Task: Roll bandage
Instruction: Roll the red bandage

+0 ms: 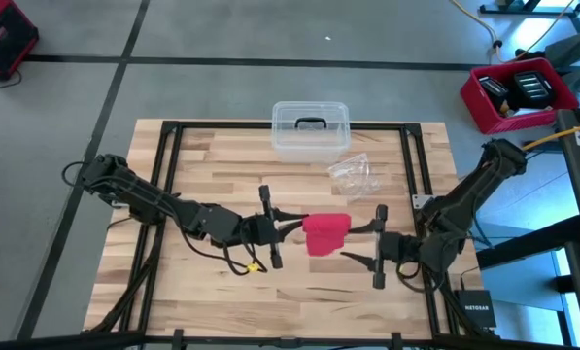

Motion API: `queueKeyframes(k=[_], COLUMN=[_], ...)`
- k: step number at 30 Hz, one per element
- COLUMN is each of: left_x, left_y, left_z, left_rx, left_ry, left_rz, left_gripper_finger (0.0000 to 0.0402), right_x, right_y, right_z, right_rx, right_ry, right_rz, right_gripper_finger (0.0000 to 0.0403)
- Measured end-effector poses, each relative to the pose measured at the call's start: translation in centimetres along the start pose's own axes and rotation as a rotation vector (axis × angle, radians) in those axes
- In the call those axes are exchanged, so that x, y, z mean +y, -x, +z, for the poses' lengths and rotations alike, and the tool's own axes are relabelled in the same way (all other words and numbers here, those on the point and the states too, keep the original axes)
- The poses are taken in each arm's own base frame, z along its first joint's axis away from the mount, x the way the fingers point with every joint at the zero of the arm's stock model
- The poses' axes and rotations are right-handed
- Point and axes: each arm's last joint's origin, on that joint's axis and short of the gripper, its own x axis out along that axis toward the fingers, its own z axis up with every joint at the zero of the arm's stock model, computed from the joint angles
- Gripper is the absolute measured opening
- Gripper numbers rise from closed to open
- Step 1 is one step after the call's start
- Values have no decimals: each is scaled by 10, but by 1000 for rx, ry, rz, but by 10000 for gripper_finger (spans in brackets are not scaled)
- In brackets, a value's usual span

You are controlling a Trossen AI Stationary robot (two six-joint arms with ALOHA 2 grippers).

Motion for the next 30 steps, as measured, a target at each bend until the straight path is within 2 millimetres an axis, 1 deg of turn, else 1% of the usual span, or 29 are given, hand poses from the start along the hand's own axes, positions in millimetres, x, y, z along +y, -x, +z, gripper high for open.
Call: queueKeyframes(k=[5, 8, 11, 17, 19, 21, 24, 26, 30], left_x=[0, 0, 0, 1, 1, 1, 0, 0, 0], left_y=[0, 0, 0, 0, 0, 0, 0, 0, 0], left_z=[0, 1, 1, 1, 1, 1, 2, 1, 2], left_rx=[-1, -6, -8, -11, -11, -12, -13, -13, -13], left_ry=[1, 5, 7, 9, 10, 10, 11, 14, 15], left_rz=[-2, 1, 2, 2, 2, 2, 1, 1, 1], left_gripper_finger=[13, 13, 13, 13, 13, 13, 13, 13, 13], right_x=[-7, -5, -3, -12, -10, -9, -9, -13, -23], right_y=[6, 6, 6, 12, 10, 7, 5, 3, -3], right_z=[-2, -5, -12, -28, -44, -66, -91, -107, -128], right_rx=[45, 77, 138, 269, 296, 317, 236, 184, 104], right_ry=[-29, -65, -62, -86, -62, -38, -89, -86, -81], right_rz=[23, 82, 126, 82, 72, 65, 34, 1, -30], right_gripper_finger=[243, 243, 241, 241, 241, 241, 241, 241, 241])
